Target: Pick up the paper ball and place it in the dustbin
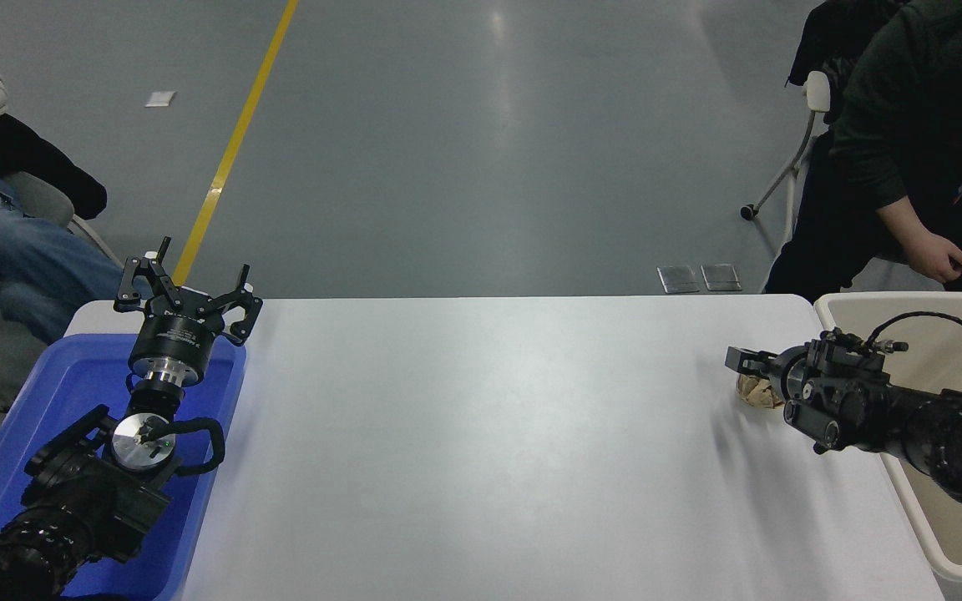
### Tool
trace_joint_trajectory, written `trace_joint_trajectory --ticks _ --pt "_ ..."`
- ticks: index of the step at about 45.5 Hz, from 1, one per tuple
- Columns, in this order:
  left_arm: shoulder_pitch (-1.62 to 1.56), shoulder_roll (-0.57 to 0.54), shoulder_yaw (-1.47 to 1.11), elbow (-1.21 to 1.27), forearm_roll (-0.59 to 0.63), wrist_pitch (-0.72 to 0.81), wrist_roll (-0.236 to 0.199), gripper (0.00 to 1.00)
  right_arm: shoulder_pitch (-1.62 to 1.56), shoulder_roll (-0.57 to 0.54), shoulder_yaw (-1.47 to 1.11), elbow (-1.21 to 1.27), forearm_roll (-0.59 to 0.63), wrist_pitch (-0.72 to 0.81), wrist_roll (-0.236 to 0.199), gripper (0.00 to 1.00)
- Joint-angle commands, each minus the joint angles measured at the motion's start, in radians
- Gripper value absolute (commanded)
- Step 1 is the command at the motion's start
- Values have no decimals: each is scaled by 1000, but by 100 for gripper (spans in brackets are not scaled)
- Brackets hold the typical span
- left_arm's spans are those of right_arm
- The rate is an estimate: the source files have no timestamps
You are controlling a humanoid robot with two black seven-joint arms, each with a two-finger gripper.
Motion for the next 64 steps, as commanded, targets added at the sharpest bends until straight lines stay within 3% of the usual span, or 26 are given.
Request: trace_joint_trajectory --ticks 1,15,22,26,27,29,34,35,53,64 --pt "0 1 -1 -1 0 0 0 99 -31 2 12 0 0 -20 0 100" --pt "-1 1 1 -1 0 0 0 99 -39 12 12 0 -1 -26 0 99" --pt "-1 1 -1 0 0 0 0 99 -39 15 11 3 -7 -46 6 89" --pt "0 -1 -1 0 0 0 0 99 -42 22 7 7 -11 -63 14 75" --pt "0 -1 1 0 0 0 0 99 -44 25 1 12 -18 -63 23 56" --pt "0 1 -1 0 0 0 0 99 -44 33 0 17 -44 -60 31 35" --pt "0 -1 1 0 0 0 0 99 -42 33 0 43 -121 -49 32 2" --pt "0 1 1 0 0 0 0 99 -41 33 0 46 -127 -47 32 0" --pt "-1 1 -1 0 0 0 0 99 -5 18 -3 76 -141 -40 34 0" --pt "0 -1 1 0 0 -1 0 99 134 -109 -11 225 -153 -27 32 0"
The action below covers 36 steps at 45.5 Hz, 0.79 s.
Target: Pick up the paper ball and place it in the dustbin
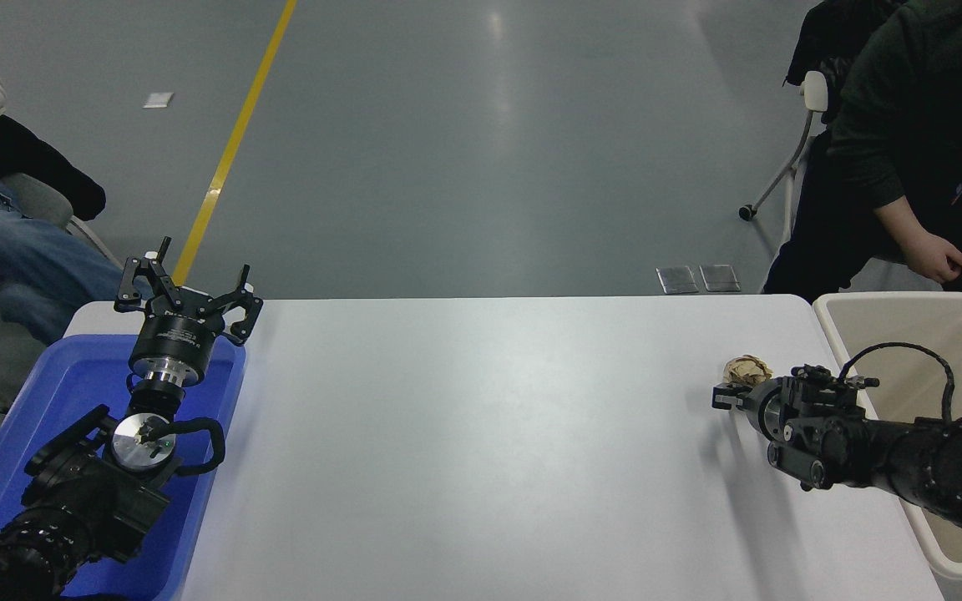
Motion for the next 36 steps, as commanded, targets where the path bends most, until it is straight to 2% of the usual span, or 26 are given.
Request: trace_joint_trajectory --ticks 1,8,17,36 --pt "1 -1 0 0 0 0 0 99 128 -104 -7 123 -23 22 0 0" --pt "1 -1 0 0 0 -1 0 99 272 -199 -40 214 -57 123 0 0" --pt "1 1 1 0 0 0 0 99 493 -268 -146 367 -55 246 0 0" --pt "-1 1 1 0 0 0 0 99 902 -280 -316 556 -44 436 -4 0"
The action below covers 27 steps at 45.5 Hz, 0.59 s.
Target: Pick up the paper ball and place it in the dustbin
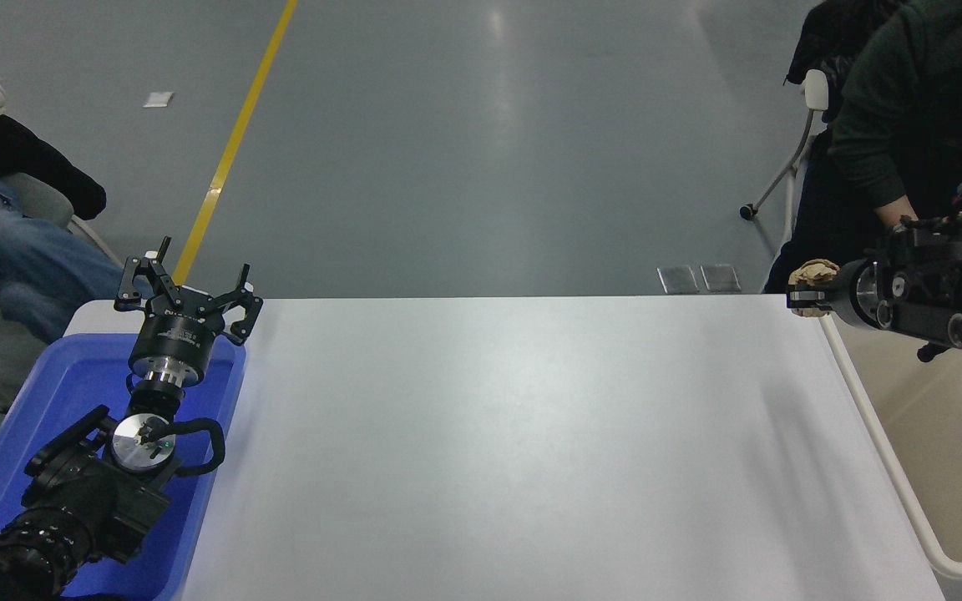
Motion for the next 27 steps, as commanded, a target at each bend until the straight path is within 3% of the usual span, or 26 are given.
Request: trace_joint_trajectory --ticks 1,16,27 --pt "-1 1 1 0 0 1 0 99 243 -15 -84 90 4 140 -3 0" --pt "1 -1 1 0 0 1 0 99 482 -15 -88 102 -4 375 -6 0" --pt "-1 1 -1 0 0 1 0 99 465 -12 -93 88 -11 375 -6 0"
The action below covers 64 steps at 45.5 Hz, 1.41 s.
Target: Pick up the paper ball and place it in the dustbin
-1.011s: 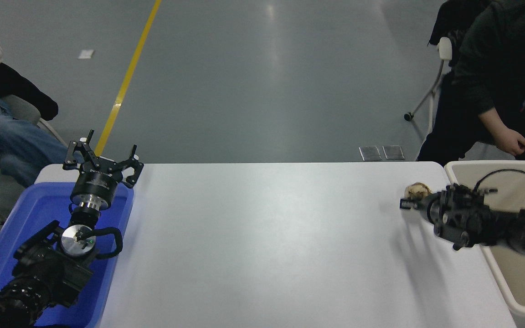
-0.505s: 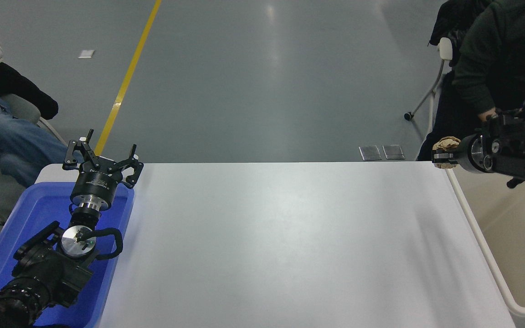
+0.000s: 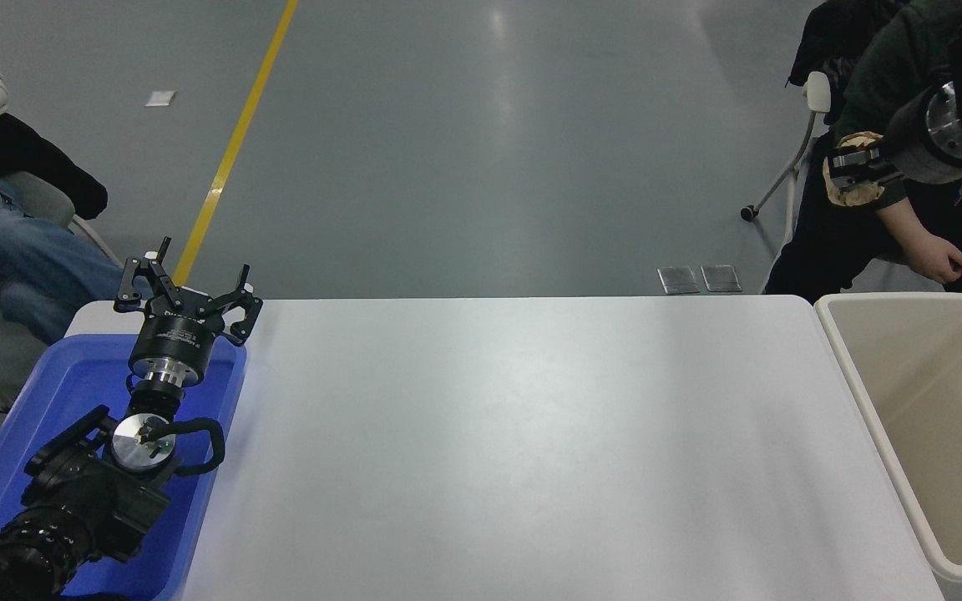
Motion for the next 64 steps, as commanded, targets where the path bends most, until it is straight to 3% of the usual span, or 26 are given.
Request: trace_joint_trajectory --ticks 1,11,24,33,41,64 --pt "1 1 0 0 0 0 0 99 25 -1 -11 -9 -8 43 0 0" --pt "1 1 0 0 0 0 0 99 -180 -70 -7 -172 -5 -6 0 0" --pt "1 -1 -1 0 0 0 0 99 -620 -114 33 -568 15 -167 0 0" --pt "1 -1 -1 0 0 0 0 99 -899 -119 177 -793 142 -267 0 0" --pt "1 -1 0 0 0 -1 0 99 -1116 -87 305 -967 232 -326 0 0" --pt "1 -1 -1 0 0 0 0 99 -1424 68 587 -1013 246 -550 0 0"
